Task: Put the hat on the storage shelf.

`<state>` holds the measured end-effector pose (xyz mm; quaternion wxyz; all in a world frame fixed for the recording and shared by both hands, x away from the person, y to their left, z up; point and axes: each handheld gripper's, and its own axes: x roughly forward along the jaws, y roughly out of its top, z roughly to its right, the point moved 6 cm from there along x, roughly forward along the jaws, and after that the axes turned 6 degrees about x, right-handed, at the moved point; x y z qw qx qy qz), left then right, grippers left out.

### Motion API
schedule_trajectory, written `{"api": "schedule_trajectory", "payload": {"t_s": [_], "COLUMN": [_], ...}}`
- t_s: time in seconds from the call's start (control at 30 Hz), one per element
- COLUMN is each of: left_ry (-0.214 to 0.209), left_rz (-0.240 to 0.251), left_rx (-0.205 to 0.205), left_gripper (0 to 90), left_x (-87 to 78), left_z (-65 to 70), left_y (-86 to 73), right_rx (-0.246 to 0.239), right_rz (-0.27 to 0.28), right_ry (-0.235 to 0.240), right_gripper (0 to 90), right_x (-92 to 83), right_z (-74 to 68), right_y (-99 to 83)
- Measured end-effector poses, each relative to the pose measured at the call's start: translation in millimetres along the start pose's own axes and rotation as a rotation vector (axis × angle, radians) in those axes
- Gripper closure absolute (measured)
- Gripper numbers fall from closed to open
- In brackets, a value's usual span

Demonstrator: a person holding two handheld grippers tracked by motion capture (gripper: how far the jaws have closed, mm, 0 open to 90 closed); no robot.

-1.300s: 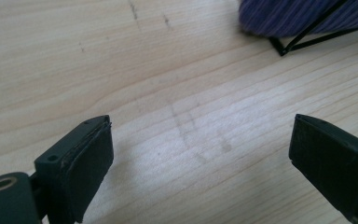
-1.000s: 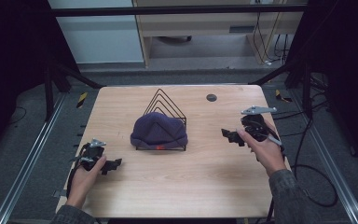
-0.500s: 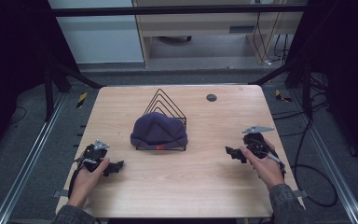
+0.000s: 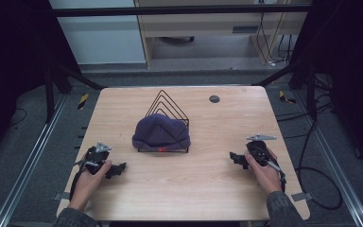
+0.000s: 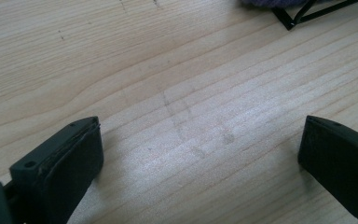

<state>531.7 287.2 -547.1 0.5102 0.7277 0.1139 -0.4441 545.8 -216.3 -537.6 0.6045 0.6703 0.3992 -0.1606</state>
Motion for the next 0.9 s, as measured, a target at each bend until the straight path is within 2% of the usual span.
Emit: {"api": "schedule_trajectory", "payload": {"t_s": [0.2, 0.37, 0.47, 0.6, 0.67, 0.9], "left_ry": [-0.004, -0.008, -0.013, -0.015, -0.015, -0.02], "left_rz": [0.0, 0.001, -0.003, -0.001, 0.0, -0.002], "left_rx": [0.005, 0.013, 0.016, 0.018, 0.02, 0.024], "left_gripper": [0.0, 0.0, 0.0, 0.0, 0.0, 0.0], "left_x": [0.8, 1.7, 1.9, 2.3, 2.2, 2.0], "left_z": [1.3, 3.2, 4.0, 4.5, 4.4, 4.3], "left_y": [1.1, 2.5, 2.9, 3.3, 3.1, 3.0], "right_rx": [0.0, -0.018, -0.019, -0.065, -0.101, -0.1], "right_rz": [-0.011, 0.009, 0.045, 0.069, 0.055, 0.056], "right_ry": [0.002, -0.028, -0.051, -0.084, -0.102, -0.106], "right_gripper": [11.4, 11.0, 10.2, 9.6, 8.9, 8.8], "right_x": [5.3, 8.6, 9.4, 10.9, 10.8, 9.2], "right_z": [-3.2, -4.0, -6.2, -9.6, -13.0, -16.7], "right_y": [-1.7, -4.1, -7.3, -11.5, -14.3, -17.4]}}
